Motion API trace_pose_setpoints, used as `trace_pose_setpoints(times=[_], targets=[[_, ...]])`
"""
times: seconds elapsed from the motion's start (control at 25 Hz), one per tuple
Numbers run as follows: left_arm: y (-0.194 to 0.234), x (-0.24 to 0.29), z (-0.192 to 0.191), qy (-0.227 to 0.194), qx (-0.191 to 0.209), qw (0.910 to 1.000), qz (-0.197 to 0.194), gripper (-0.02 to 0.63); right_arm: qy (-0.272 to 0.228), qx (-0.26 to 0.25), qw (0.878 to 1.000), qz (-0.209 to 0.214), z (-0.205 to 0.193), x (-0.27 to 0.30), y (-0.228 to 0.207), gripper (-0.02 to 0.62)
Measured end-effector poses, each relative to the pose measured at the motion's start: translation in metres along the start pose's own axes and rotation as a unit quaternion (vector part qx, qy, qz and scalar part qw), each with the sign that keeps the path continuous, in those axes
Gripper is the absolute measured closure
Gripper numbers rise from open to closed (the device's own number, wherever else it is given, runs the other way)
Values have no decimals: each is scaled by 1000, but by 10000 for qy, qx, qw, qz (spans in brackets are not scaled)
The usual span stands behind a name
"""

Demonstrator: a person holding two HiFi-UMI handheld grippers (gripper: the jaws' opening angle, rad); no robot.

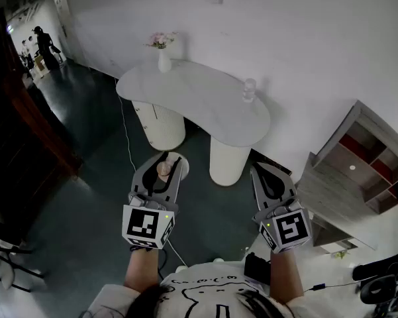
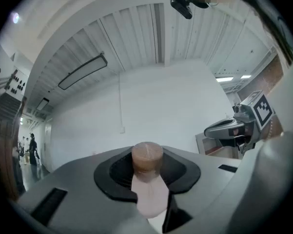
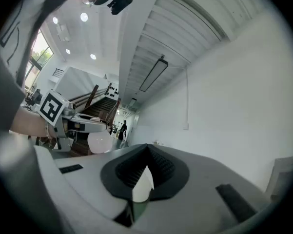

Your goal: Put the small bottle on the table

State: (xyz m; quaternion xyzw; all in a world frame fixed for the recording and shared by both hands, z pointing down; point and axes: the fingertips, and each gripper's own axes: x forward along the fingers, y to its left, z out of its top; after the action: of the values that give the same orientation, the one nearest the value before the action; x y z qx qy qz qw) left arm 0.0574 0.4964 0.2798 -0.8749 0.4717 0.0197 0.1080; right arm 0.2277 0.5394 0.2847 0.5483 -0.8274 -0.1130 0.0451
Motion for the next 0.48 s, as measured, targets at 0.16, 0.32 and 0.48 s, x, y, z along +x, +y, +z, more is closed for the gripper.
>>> trace_pose_setpoints(times=[0.16,0.32,0.48], targets=[[-12,13,1,9,17,9999,102,486,-14,0,10000,94,-4,-3,-17,603],[-21,24,2,15,25,9998,215,486,-56,0,9997,227,-5,-2,-32,603],[-34,29,1,28,18,9995,323,486,-40,41,9993,364,-14,-4,-43,603]])
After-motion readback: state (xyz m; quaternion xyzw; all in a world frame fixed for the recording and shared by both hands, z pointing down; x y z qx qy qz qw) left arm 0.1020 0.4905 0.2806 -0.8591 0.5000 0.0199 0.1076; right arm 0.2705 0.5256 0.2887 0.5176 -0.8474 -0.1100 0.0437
